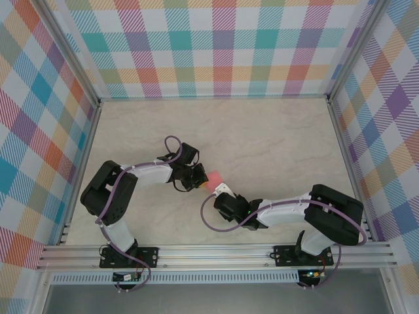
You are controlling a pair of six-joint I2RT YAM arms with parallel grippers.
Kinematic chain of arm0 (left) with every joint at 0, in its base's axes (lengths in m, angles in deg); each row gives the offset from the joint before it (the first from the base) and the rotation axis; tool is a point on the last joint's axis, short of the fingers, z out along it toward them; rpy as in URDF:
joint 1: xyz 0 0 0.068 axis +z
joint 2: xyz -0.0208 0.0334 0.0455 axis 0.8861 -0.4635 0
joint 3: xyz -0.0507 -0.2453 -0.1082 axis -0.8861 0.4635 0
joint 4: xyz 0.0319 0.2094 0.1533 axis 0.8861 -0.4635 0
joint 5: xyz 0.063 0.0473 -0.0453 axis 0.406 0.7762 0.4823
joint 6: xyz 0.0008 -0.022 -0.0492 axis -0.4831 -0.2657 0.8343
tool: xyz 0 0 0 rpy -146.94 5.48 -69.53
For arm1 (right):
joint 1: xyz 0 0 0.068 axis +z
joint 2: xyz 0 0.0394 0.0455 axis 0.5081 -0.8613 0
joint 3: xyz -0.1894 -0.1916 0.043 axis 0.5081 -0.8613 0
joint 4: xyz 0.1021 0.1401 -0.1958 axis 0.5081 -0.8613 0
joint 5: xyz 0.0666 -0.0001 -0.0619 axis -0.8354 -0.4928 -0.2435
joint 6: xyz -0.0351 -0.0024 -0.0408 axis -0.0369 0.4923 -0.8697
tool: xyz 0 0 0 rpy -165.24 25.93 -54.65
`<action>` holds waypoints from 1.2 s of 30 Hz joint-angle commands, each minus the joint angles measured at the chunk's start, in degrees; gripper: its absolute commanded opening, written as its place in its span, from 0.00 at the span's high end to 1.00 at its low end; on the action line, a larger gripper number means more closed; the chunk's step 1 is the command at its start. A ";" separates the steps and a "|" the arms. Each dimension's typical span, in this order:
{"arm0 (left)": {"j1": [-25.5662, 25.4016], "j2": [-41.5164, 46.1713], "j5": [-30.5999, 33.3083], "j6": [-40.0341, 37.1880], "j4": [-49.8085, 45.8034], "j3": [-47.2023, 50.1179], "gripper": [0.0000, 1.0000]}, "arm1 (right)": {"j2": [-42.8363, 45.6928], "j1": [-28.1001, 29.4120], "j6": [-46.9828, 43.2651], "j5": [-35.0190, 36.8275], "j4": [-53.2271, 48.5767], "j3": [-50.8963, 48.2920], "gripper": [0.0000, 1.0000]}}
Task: Fold a paper plane with a square sheet of paper (pick it up from the middle)
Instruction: Fold the wing for the fifth time at the center of the table.
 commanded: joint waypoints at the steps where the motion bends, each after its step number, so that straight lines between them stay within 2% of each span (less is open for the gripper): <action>1: 0.93 0.63 -1.11 -0.63 -1.09 -0.84 1.00 | 0.22 0.10 -1.13 1.19 -0.79 1.61 0.73; 11: 0.98 1.41 -1.13 -0.71 -1.77 -1.13 0.99 | -0.72 0.10 -0.09 1.78 -0.45 2.75 0.88; 13: 1.22 1.78 -1.07 -0.71 -1.97 -1.17 0.91 | -0.65 0.06 0.30 1.69 -0.76 2.97 0.91; 14: 1.41 2.04 -1.03 -0.71 -2.12 -1.17 0.84 | -0.63 0.01 0.57 1.60 -0.99 3.17 0.92; 15: 1.57 2.46 -0.81 -0.71 -2.31 -1.10 0.72 | -0.67 -0.06 0.99 1.47 -1.27 3.28 0.93; 18: 2.19 4.74 0.86 -1.43 -4.50 -1.08 0.52 | -0.72 -0.41 3.04 -0.42 -1.60 3.61 0.94; 22: 3.46 9.02 5.05 -2.59 -10.14 -0.83 0.23 | -0.63 -2.30 7.18 -7.67 -1.02 4.59 0.95; 25: 4.28 12.78 9.02 -3.09 -13.59 -0.16 0.09 | -0.76 -4.86 10.56 -14.97 0.68 4.95 0.95; 30: 4.84 17.57 11.50 -2.92 -15.50 1.68 0.06 | -0.83 -7.97 13.88 -22.10 3.61 4.80 0.96; 36: 4.85 19.05 10.77 -3.00 -15.52 2.89 0.06 | -0.37 -11.64 16.55 -29.80 6.51 3.00 0.98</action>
